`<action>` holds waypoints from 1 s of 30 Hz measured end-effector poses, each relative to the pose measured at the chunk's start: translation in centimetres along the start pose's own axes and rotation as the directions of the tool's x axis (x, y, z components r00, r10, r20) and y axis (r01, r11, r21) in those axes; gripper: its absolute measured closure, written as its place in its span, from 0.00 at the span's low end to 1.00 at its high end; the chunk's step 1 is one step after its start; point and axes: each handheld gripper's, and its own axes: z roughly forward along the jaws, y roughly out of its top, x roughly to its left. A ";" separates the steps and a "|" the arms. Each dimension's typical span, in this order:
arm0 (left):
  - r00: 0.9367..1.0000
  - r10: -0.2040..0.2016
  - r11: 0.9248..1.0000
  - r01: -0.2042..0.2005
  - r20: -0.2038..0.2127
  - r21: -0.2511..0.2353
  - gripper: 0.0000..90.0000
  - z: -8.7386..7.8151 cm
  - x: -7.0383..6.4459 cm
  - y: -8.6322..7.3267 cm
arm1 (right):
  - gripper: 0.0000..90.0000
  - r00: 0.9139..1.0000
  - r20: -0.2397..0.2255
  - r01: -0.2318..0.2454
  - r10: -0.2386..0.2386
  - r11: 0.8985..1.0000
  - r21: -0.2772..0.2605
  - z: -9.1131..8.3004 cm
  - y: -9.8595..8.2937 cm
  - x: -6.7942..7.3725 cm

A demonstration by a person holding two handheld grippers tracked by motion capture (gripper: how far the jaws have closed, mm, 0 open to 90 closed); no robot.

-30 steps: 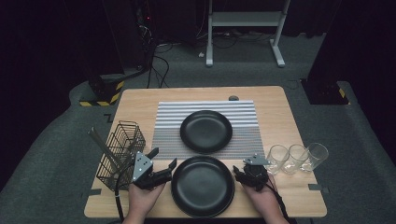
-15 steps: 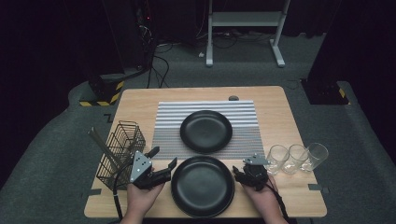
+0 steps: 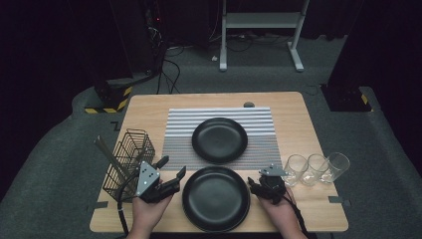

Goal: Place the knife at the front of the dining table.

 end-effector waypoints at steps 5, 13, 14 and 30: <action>1.000 -0.008 1.000 0.008 -0.004 -0.006 0.36 -0.3 0.2 0.1 | 0.41 1.000 -0.003 -0.001 0.001 1.000 0.000 0.0 0.0 0.0; 1.000 -0.010 0.999 0.010 -0.013 -0.034 0.41 -1.0 0.3 0.5 | 0.41 1.000 -0.004 -0.001 0.001 1.000 0.000 0.0 0.0 0.0; 1.000 -0.014 0.999 0.013 -0.011 -0.035 0.41 -1.1 0.3 0.6 | 0.41 1.000 -0.004 -0.001 0.001 1.000 0.000 0.0 0.0 0.0; 0.999 0.009 0.998 -0.011 -0.046 -0.060 0.55 -2.8 0.6 1.7 | 0.41 1.000 -0.004 -0.002 0.002 1.000 0.001 0.0 0.0 0.0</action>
